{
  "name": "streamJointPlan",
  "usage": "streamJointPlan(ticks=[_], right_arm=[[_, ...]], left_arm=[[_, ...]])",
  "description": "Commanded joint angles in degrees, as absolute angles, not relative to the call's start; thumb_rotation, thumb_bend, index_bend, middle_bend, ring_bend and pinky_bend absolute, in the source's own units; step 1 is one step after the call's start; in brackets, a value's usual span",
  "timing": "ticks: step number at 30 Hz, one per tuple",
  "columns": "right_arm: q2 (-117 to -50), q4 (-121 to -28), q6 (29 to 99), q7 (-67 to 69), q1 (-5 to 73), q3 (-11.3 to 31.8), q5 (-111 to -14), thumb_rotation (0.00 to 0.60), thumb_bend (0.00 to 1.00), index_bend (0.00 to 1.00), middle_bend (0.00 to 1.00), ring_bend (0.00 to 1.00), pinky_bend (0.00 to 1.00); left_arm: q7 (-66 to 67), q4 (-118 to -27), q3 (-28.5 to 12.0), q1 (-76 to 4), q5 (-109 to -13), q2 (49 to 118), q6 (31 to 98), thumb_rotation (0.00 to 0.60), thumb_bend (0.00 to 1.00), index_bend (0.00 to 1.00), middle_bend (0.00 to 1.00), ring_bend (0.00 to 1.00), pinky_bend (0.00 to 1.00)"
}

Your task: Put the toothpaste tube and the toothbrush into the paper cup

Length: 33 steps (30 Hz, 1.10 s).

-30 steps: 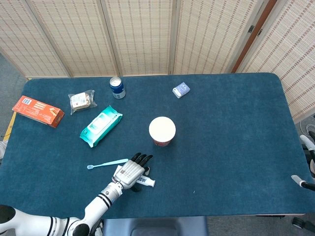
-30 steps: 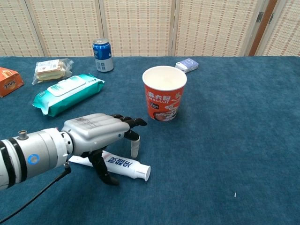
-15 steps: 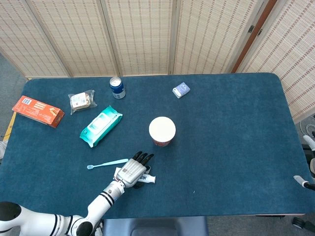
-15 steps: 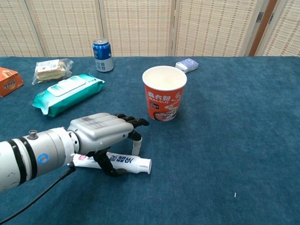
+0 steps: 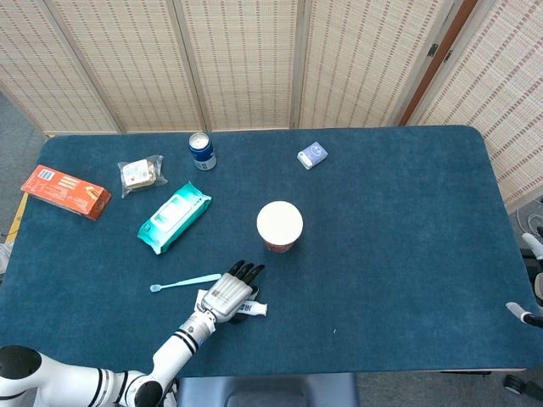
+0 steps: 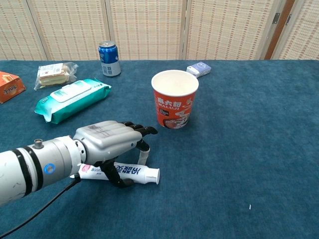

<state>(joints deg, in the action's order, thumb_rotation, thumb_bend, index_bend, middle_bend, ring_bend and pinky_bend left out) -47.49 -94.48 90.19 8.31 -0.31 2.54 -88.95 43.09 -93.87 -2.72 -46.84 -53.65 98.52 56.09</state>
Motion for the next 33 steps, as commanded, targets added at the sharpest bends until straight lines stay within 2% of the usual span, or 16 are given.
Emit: streamJointPlan(ticks=[1,8,23,33], right_arm=[[-47.6,-94.4,90.1,8.4,-0.3,2.5,-88.9,0.600,0.00,0.07,0.00,0.00,0.05],[-47.8,-94.1,90.2,8.6,-0.4,2.5,-88.8,0.600,0.00,0.07,0.00,0.00,0.05],[-48.1,-94.4,90.0,8.3,-0.2,2.5,-89.5,0.600,0.00,0.07,0.00,0.00,0.05],[-48.6,-95.5,89.2,6.9,0.5,2.4,-90.2,0.600,0.00,0.07,0.00,0.00,0.05]], left_arm=[[42.7,-93.7,-2.7,-46.7,-53.9,98.8,56.5,0.600,0.30,0.53,0.00,0.00,0.00],[41.3,-93.6,-2.6,-46.3,-54.6,98.7,57.2,0.600,0.32,0.61,0.00,0.00,0.00],[38.5,-101.8,-3.4,-43.1,-59.3,91.5,64.0,0.600,0.35,0.63,0.00,0.00,0.00],[36.6,-108.2,-5.4,-41.2,-62.1,86.1,68.1,0.600,0.36,0.64,0.00,0.00,0.00]])
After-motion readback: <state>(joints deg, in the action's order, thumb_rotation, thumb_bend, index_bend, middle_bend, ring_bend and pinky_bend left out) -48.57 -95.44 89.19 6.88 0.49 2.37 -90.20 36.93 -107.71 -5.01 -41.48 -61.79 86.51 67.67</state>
